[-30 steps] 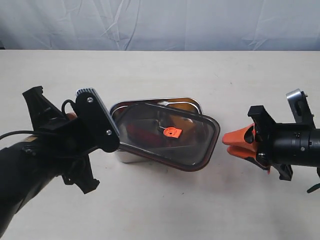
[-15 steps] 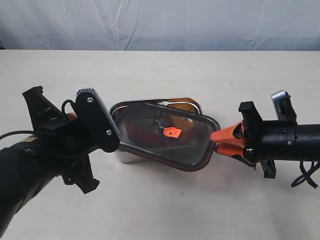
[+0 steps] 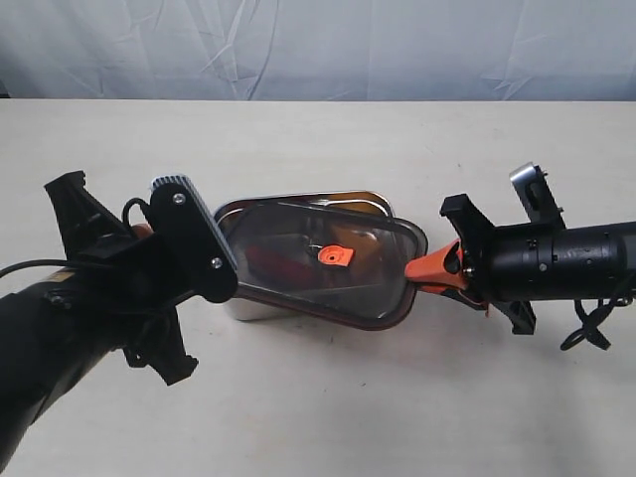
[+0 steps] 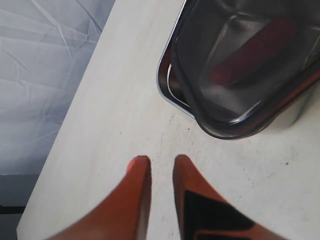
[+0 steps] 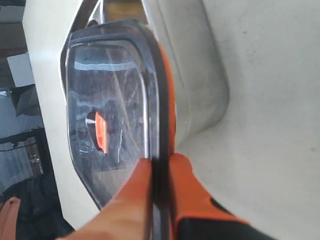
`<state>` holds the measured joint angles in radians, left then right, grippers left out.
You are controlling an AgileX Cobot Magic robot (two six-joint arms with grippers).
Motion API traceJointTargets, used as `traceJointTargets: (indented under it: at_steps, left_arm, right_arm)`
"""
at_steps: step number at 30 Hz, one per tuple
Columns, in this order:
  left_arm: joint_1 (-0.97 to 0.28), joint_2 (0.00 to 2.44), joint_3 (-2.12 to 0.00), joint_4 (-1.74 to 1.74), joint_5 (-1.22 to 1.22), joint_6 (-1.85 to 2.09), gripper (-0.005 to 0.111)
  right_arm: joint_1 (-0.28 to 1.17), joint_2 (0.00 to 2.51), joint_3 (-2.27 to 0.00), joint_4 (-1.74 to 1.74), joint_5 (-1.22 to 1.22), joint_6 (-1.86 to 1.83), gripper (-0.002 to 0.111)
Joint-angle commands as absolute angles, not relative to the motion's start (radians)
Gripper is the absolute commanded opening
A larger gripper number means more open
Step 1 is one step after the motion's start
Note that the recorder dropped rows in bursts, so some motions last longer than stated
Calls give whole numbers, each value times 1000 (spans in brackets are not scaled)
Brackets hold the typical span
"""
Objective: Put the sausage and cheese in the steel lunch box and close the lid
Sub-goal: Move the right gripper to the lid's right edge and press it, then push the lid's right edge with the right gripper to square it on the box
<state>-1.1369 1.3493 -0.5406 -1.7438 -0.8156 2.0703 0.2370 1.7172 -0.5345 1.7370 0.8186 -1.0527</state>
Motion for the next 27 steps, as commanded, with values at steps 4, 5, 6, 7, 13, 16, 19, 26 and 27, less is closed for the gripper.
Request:
traceJointTargets:
  at_steps: [4,5,6,7,13,16,19,26,27]
  left_arm:
    - [-1138,1340,-538,-1744,-814,2060,18]
    - [-1138,1340,-538,-1744,-816,2060,18]
    - [-1138,1340,-538,-1744,-819,2060,18]
    - [-1138,1340,-538,-1744,-821,2060,18]
    - [-1138,1340,-538,-1744,-838,2060,18]
    - [-1138,1340,-538,-1744,-852,2060,18]
    - [-1138,1340,-538,-1744,-872,2060,18]
    - [-1138,1340,-538,-1744,-876,2060,18]
    - [-1138,1340,-538,-1744,-876,2060,18]
  right_arm:
    - [240,1720,-543,1744,797,-1076,-1]
    - [240,1720,-543,1744,803,-1082,-1]
    - [240,1720,-543,1744,812,-1089,-1]
    - [240,1718,-543,1744,820,-1104,-1]
    - [240,1700,-545,1744,888,-1232,-1]
    - [229,1699,-571,1744,885,-1248,-1]
    - [227,1703,-650,1659,885,-1246,-1]
    - [227,1703,-787,1410,824,-1047,-1]
    - [227,1705,-805,1378,815,-1015,-1]
